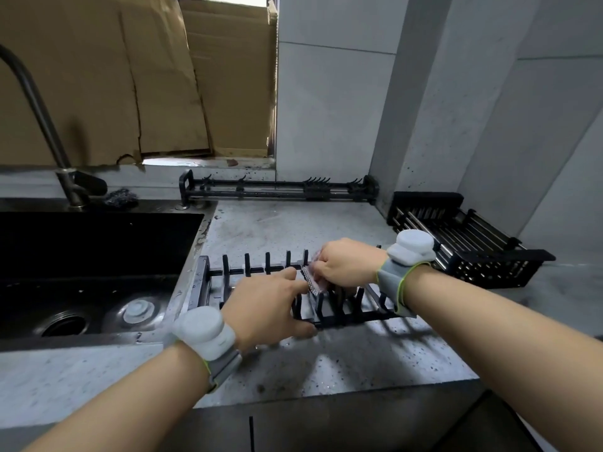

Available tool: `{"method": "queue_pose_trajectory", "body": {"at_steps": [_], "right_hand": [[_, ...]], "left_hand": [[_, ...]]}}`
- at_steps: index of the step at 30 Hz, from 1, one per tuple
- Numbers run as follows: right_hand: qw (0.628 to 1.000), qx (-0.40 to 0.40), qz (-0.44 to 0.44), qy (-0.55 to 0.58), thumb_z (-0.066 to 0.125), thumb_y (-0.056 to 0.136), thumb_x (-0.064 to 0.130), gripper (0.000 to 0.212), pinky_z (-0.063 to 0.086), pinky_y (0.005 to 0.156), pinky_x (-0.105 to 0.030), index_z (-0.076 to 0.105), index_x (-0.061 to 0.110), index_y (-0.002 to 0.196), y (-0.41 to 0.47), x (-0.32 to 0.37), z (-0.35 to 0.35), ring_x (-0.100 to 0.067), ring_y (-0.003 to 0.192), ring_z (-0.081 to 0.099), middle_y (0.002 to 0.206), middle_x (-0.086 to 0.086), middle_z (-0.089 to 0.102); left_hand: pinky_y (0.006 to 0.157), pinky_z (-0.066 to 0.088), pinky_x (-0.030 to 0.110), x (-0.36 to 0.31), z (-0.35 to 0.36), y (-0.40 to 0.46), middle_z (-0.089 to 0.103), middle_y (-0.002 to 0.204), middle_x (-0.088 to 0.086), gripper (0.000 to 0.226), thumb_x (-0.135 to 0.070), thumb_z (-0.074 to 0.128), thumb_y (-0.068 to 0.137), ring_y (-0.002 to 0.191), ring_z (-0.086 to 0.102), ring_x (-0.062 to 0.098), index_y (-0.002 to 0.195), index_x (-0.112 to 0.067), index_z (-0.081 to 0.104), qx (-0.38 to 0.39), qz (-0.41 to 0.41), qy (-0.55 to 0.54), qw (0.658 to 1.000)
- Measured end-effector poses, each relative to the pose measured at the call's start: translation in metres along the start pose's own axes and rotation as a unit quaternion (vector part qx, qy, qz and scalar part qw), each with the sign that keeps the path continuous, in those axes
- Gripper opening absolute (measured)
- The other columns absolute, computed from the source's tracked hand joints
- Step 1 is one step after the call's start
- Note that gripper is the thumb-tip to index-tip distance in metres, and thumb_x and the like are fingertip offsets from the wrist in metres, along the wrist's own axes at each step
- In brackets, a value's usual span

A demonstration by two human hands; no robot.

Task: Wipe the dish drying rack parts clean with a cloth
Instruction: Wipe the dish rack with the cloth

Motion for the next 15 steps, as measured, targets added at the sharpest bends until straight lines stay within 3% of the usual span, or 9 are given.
{"method": "queue_pose_trajectory", "body": {"at_steps": [5,10,15], "right_hand": [[1.000,0.007,0.022,0.002,0.045,0.093,0.031,0.036,0.055,0.087,-0.036,0.077,0.014,0.089,0.000,0.003,-0.013,-0.024,0.091,0.066,0.095,-0.007,0.073],[1.000,-0.026,0.004,-0.005,0.037,0.099,0.039,0.048,0.053,0.087,-0.041,0.069,0.013,0.075,0.006,0.002,0.007,-0.026,0.089,0.064,0.094,-0.007,0.071],[0.999,0.000,0.010,0.053,0.043,0.097,0.027,0.039,0.054,0.077,-0.029,0.077,0.021,0.080,-0.004,0.001,-0.004,-0.016,0.080,0.066,0.093,0.001,0.075]], "left_hand": [[0.072,0.049,0.036,0.000,-0.002,0.000,0.046,0.103,-0.010,0.062,-0.074,0.060,0.077,0.091,0.058,0.020,0.123,-0.034,0.054,0.000,0.000,0.000,1.000],[0.073,0.052,0.037,0.000,0.000,0.001,0.045,0.099,-0.011,0.058,-0.074,0.059,0.078,0.089,0.058,0.020,0.120,-0.034,0.055,-0.008,0.007,0.001,1.000],[0.069,0.048,0.034,-0.001,-0.002,0.001,0.046,0.100,-0.010,0.059,-0.074,0.059,0.079,0.089,0.059,0.020,0.122,-0.034,0.055,-0.004,0.003,0.006,1.000]]}}
Point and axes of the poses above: each hand's wrist, its own y-axis towards the middle knuckle, its own z-axis out of the palm, x = y × z, the point moved 5 cm from there along y, towards the middle knuckle
